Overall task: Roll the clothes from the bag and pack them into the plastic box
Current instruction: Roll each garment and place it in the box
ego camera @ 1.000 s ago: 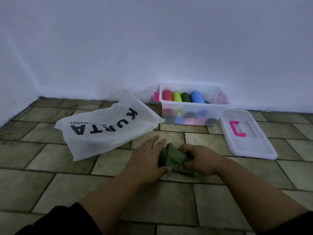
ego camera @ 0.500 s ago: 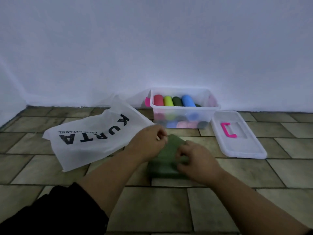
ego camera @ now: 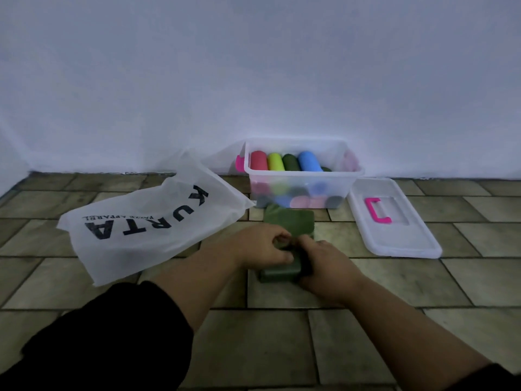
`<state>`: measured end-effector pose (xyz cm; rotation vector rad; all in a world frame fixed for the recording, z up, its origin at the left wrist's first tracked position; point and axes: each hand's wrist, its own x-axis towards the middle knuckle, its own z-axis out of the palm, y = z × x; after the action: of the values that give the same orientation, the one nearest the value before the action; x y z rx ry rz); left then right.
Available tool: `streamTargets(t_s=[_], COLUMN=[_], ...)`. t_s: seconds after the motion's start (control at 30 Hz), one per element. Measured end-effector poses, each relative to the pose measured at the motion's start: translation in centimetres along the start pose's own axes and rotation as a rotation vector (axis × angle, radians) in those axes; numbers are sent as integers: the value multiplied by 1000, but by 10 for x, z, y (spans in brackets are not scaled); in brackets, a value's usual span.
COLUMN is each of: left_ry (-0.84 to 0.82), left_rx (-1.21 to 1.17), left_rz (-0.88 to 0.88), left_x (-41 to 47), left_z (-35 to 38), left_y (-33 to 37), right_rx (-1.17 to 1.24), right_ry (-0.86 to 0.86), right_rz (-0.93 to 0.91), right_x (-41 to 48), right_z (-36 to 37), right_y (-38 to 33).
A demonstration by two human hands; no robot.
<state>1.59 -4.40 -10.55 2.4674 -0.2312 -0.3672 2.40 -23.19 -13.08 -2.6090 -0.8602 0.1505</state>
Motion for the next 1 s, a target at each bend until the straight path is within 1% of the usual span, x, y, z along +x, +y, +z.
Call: streamTargets(t_s=[0.03,0.07,0.13,0.17,0.2,0.23,0.3,0.37,0.43,0.47,0.5,0.53,0.57,0.6,0.63,0.67,0.73,0.77,0.83,0.87,0.93,1.0], left_ry=[-33,-34,70,128,153,139,45,-58,-71,-46,-27,-27,-44,-68,-87,-106,-158,-195,-230,-221,-178,-137], left_rx=[58,183,524,623,642,587,343,100,-132,-238,-321,-383,-422,-426,-374,-267,11,121,247,286,328,389], left_rz=[26,47,100,128,137,113,7,-63,-76,-74,-72,-69,-61,-46,-27,-6,22,30,48,53,36,13], left_x=[-1,-2,-3,-3,-3,-4,-3,-2,-5,-7,-9,-10,-12,-14,-16,-19,-24,-25,-27,-27,-26,-24], left_z=[5,12,25,30,31,27,7,-21,-46,-56,-64,-71,-75,-79,-81,-82,-76,-68,-45,-32,-6,14], left_y=[2,4,5,5,4,5,7,15,26,32,37,42,46,50,53,57,60,59,52,46,33,21], right_rx=[55,114,222,266,315,385,610,871,1070,1108,1076,985,887,823,813,821,803,803,794,745,524,375], right_ry=[5,18,46,53,57,66,95,80,14,-40,-100,-146,-157,-126,-68,-2,113,154,196,210,222,253], right_rz=[30,50,63,72,91,116,177,210,208,208,230,265,310,351,369,363,296,263,225,214,200,200], right_x=[2,4,8,9,11,11,10,8,6,7,8,8,10,13,18,22,30,34,42,46,56,62], right_z=[-3,-5,-8,-9,-11,-15,-25,-35,-37,-37,-34,-31,-29,-27,-28,-32,-46,-53,-65,-69,-68,-65], right_y=[1,0,-1,-2,-2,-2,1,6,10,10,9,6,4,6,9,11,14,15,13,12,13,14])
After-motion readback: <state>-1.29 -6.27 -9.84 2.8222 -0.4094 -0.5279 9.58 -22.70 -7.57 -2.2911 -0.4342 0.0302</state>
